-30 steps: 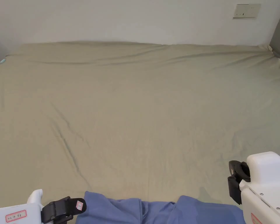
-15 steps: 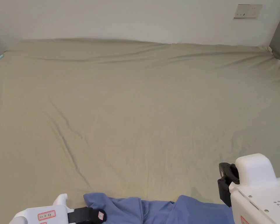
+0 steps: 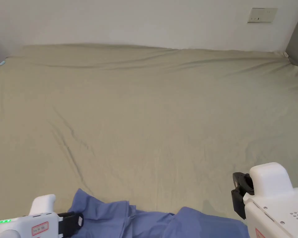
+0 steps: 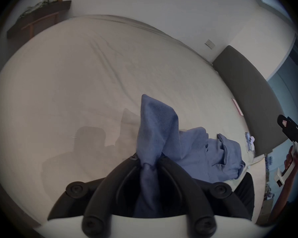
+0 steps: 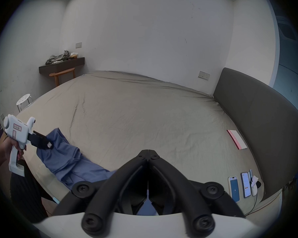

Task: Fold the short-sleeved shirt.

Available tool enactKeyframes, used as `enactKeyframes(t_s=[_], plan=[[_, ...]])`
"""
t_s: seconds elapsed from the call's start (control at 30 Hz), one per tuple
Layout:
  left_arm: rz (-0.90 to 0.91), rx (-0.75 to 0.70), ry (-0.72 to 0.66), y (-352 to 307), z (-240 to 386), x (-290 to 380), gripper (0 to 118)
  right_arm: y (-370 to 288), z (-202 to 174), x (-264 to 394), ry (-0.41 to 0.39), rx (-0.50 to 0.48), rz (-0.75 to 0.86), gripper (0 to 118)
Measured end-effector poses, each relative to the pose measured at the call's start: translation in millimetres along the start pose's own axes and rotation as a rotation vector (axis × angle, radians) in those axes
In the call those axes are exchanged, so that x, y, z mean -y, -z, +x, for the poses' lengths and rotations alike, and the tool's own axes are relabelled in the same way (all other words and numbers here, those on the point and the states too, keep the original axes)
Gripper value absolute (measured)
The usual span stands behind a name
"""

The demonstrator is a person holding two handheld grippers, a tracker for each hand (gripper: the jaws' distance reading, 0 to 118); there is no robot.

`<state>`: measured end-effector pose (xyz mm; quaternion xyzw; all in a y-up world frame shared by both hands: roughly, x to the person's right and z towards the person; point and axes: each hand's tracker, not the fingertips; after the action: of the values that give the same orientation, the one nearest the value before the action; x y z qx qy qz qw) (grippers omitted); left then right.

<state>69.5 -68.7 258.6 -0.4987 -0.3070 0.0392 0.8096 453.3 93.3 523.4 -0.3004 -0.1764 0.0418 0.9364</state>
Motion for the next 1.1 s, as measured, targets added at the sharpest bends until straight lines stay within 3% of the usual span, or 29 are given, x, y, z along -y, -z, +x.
enactKeyframes(t_s=[0.27,0.47,0.67,0.83,0.93,1.1], plan=[[0.092,-0.225,0.015,-52,-48,-17,11,5,-6,-2,-0.004,-0.015,0.004,2],[0.150,-0.425,0.048,-99,-35,-38,11,9,-10,-3,-0.010,-0.029,0.002,2],[0.124,-0.197,0.013,-98,29,-53,11,15,-10,-3,0.000,-0.037,0.000,2],[0.067,-0.101,0.174,-55,98,-47,11,14,-8,0,0.007,-0.044,-0.001,2],[-0.004,-0.010,0.199,-19,133,-32,11,13,-3,4,0.014,-0.040,-0.012,2],[-0.123,-0.011,0.303,45,180,3,11,13,10,9,0.037,-0.020,-0.026,2]])
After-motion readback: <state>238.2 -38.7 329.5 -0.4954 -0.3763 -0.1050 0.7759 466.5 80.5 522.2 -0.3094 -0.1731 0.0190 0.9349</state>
